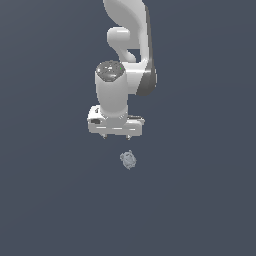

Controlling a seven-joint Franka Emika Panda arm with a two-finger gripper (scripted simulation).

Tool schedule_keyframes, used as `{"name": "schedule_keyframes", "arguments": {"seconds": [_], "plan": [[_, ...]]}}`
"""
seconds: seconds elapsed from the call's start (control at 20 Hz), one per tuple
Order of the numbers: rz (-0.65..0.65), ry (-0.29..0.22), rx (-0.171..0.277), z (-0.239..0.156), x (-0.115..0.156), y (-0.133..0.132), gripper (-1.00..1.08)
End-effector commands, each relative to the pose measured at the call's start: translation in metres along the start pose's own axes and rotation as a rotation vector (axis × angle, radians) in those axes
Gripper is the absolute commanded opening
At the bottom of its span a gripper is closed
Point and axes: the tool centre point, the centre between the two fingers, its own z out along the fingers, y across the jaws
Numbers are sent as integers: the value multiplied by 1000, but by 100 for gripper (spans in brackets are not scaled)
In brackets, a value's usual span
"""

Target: Pick up the object and move it to a goal position.

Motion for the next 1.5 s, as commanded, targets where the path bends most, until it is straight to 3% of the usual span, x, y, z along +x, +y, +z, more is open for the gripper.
{"name": "schedule_keyframes", "arguments": {"seconds": [0.0, 0.45, 0.95, 1.45], "plan": [[0, 0, 0, 0, 0, 0, 100], [-67, -6, 8, -6, 1, -20, 100], [-86, -5, 7, -3, 3, -21, 100], [-245, -4, 6, 21, 15, -32, 100]]}}
